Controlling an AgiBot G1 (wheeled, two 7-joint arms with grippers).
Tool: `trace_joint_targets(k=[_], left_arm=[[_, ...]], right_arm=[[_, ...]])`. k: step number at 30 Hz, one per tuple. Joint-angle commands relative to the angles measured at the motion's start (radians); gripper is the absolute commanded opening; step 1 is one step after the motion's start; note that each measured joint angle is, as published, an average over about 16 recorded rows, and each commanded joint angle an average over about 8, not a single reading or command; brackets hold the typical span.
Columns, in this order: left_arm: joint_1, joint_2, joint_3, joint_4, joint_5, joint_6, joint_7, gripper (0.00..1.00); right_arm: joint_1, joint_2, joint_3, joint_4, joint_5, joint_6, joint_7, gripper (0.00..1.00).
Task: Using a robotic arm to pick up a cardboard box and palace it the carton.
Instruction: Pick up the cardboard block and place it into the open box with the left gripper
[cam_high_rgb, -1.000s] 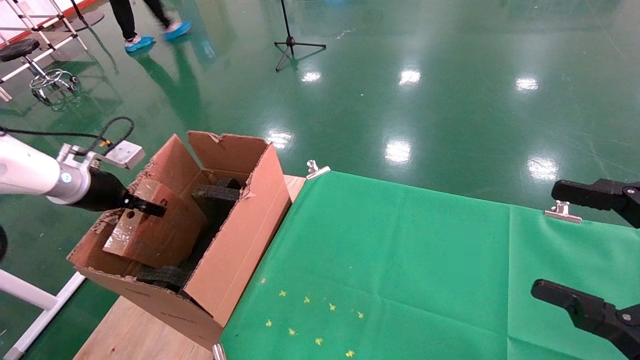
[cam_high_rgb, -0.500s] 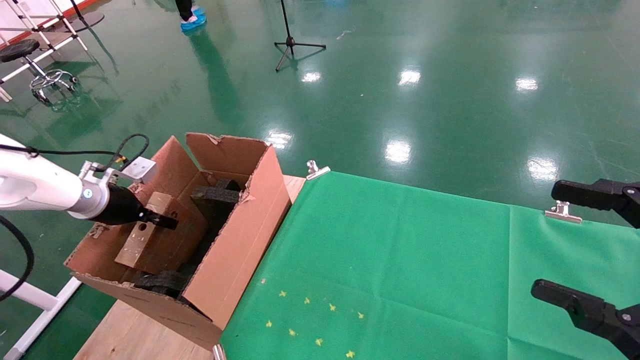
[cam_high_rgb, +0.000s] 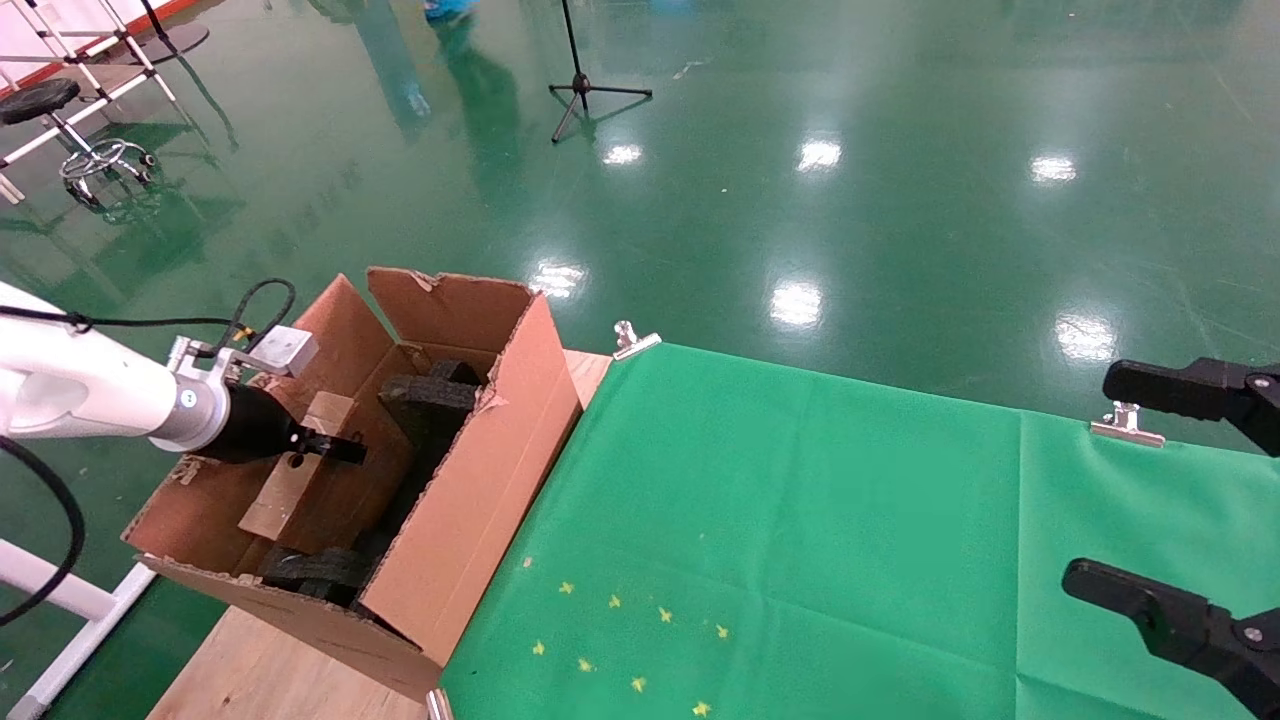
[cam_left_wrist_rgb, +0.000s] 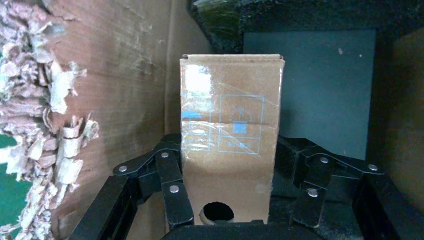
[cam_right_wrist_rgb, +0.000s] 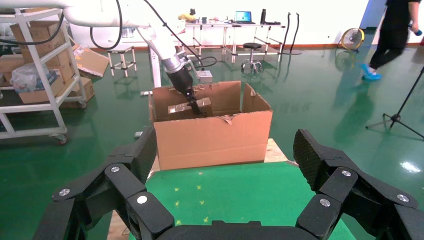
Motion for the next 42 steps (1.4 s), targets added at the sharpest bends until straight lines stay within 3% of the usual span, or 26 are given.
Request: trace_joint_targets(k=[1,8,9,28,36,42], left_arm=[[0.001,-0.001,-0.002,0.0,-0.003,-0.005,-0.014,0.04],[0.003,-0.002,-0.003,-0.005,-0.006,-0.024,-0.022,0.92],[0.004,-0.001,-0.003,-0.005,-0.005,-0.025,-0.022,1.0],[0.0,-0.004,-0.002,-0.004,0.0,-0.018,-0.022,1.0],[-0.064,-0.012,0.009,-0.028,0.016,-0.039,0.0,1.0],[-0.138,-0.073,-0.009,-0.123,-0.014,0.091,0.058,1.0]], right_arm=[[0.0,0.0,0.0,0.0,0.0,0.0,0.0,1.0],[0.0,0.0,0.0,0.0,0.0,0.0,0.0,1.0],[0.0,0.0,0.0,0.0,0.0,0.0,0.0,1.0],[0.0,0.0,0.0,0.0,0.0,0.0,0.0,1.0],[0.0,0.0,0.0,0.0,0.0,0.0,0.0,1.0],[0.0,0.0,0.0,0.0,0.0,0.0,0.0,1.0]])
